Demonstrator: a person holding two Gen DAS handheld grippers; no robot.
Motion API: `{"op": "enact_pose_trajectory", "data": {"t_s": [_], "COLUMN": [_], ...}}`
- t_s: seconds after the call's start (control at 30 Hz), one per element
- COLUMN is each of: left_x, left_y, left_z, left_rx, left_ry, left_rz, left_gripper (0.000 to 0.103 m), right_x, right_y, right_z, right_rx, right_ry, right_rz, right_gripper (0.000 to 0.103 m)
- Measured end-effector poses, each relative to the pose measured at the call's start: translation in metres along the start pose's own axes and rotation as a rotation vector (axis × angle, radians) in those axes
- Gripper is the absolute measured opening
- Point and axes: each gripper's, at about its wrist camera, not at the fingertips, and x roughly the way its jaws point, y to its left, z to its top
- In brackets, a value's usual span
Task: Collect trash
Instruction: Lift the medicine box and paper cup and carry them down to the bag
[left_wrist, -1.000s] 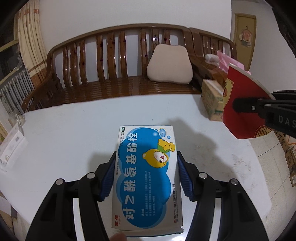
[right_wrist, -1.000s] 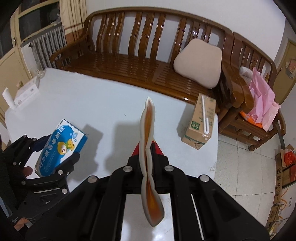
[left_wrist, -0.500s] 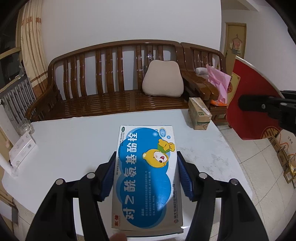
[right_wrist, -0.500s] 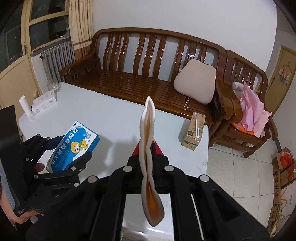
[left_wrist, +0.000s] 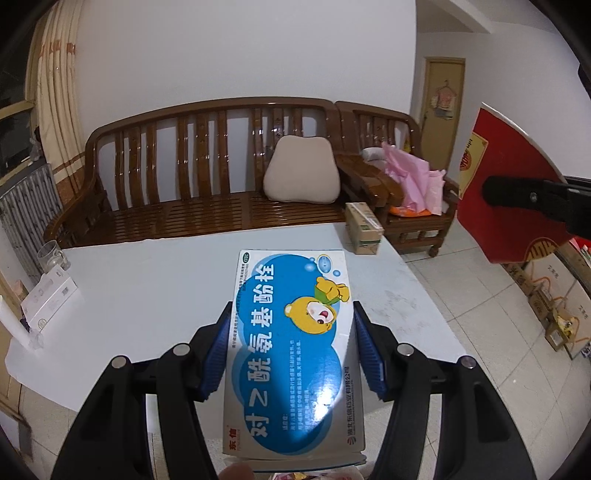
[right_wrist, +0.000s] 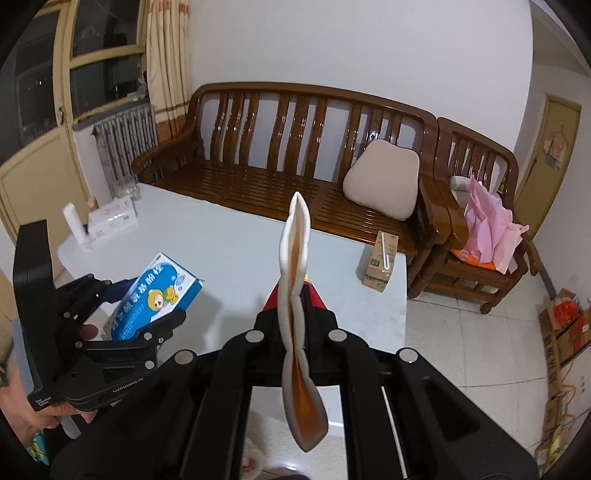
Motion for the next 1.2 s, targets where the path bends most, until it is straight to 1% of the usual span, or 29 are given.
{"op": "enact_pose_trajectory", "data": {"t_s": [0.1,0.23,0.37,0.63,0.73,0.8,0.9,1.2], "left_x": [-0.019,-0.040,-0.054,-0.067,-0.071,-0.073,-0.073,-0.055], "left_y": [-0.001,-0.004,-0.006,0.004,0.008,0.010,0.013,0.013], "left_z": [-0.010,-0.035,-0.063,-0.121,-0.138,-0.149,-0.166,-0.217], "left_rx": [0.016,0.043,0.073,0.081,0.074,0.076,0.066,0.048], "left_ry": [-0.018,-0.025,-0.029,-0.003,0.019,0.025,0.055,0.159], "left_rz": [-0.021,-0.057,-0.053,-0.027,-0.037,-0.030,-0.043,-0.069], "left_gripper": [0.059,0.059,0.059,0.059,0.059,0.059,0.059,0.059], "right_x": [-0.017,-0.035,-0.049,-0.060,-0.060,-0.059,-0.056,-0.046], "right_y": [0.007,0.018,0.030,0.054,0.063,0.069,0.075,0.097], "right_z": [-0.013,-0.034,-0.062,-0.107,-0.123,-0.135,-0.154,-0.212], "right_rx": [0.005,0.001,0.006,0.037,0.040,0.049,0.073,0.126], "right_ry": [-0.017,-0.036,-0.046,-0.057,-0.049,-0.039,-0.020,0.028], "right_rz": [0.007,0.016,0.032,0.049,0.046,0.046,0.047,0.005], "right_gripper": [0.005,0.005,0.005,0.005,0.005,0.005,0.005,0.005]}}
